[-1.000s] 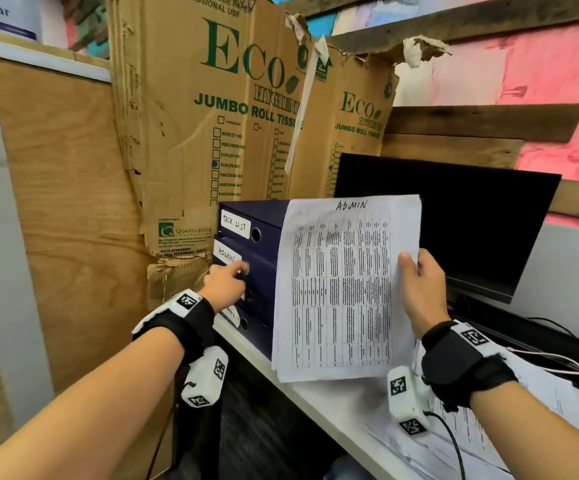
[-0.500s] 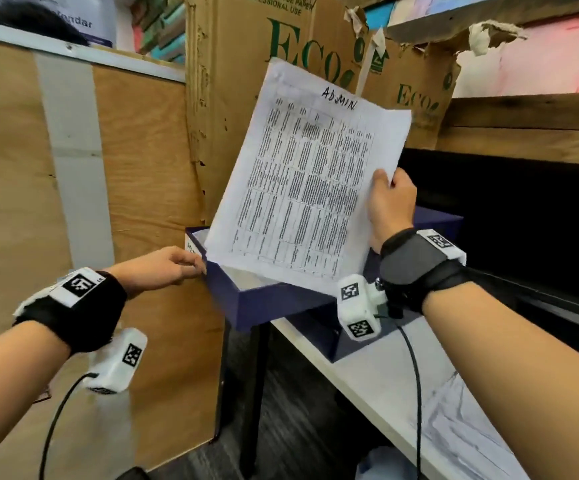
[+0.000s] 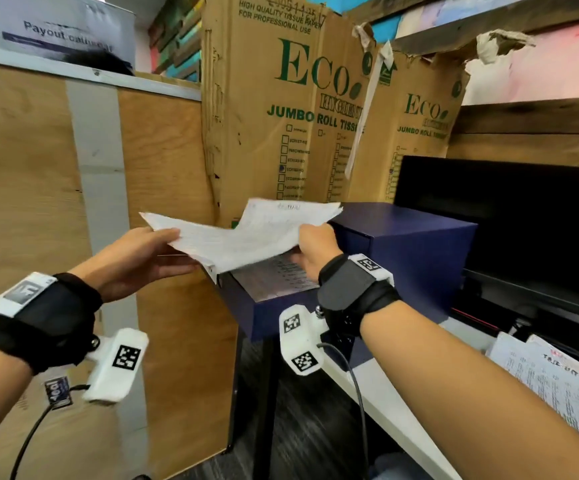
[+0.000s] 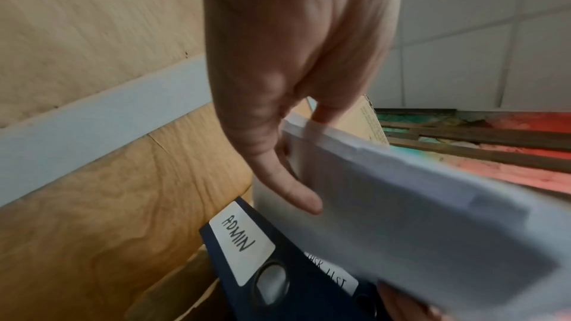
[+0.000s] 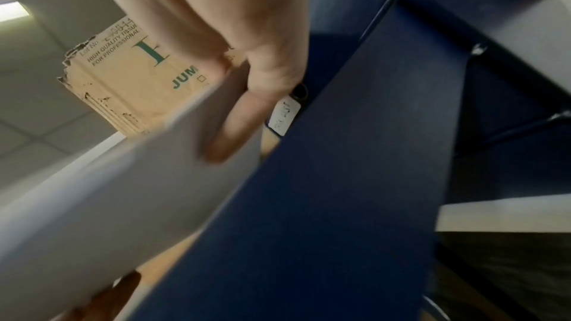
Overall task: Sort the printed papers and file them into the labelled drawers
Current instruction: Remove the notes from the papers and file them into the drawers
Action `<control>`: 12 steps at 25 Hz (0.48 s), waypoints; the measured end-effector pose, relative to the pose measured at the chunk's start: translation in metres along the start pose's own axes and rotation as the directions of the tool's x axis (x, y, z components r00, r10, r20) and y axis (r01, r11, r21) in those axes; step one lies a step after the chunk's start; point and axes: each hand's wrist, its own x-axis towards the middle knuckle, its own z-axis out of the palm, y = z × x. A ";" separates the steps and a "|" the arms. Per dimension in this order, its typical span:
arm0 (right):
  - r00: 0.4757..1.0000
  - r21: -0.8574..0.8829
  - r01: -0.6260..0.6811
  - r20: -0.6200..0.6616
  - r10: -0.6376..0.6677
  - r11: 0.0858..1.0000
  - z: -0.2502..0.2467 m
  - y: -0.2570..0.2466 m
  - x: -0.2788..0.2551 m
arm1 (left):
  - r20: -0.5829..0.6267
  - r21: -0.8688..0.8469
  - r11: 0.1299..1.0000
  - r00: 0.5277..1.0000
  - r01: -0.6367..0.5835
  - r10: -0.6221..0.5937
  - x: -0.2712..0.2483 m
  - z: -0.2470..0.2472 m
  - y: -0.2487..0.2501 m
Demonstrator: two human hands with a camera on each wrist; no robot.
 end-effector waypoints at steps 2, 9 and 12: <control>0.981 -0.029 -0.102 0.164 0.106 0.994 -0.010 0.000 -0.013 | -0.063 0.006 0.999 0.997 0.054 -0.053 0.004 -0.002 0.004; 0.920 -0.276 -0.289 0.184 0.346 0.917 -0.069 -0.022 -0.025 | -0.208 0.349 0.923 0.974 0.162 -0.092 0.017 -0.016 0.033; 0.965 -0.515 -0.148 0.112 0.238 0.844 -0.090 -0.028 -0.023 | -0.182 0.474 0.858 0.976 0.197 -0.124 0.022 -0.019 0.041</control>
